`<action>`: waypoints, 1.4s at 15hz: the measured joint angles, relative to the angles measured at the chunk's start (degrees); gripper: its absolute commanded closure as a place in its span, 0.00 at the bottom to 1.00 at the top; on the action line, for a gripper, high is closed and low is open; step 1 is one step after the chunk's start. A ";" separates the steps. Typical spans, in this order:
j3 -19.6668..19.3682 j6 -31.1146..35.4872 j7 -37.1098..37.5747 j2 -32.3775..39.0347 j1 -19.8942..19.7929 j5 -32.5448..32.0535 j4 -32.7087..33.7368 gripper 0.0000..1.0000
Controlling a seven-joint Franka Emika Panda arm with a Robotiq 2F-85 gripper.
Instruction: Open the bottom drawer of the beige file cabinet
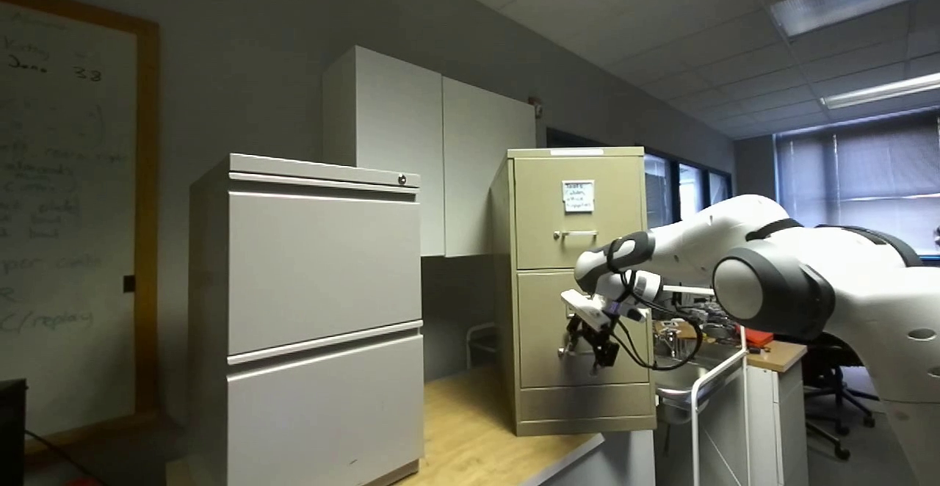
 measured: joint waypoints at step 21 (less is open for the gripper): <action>0.42 15.84 17.01 -1.84 1.07 -10.06 -7.37 0.86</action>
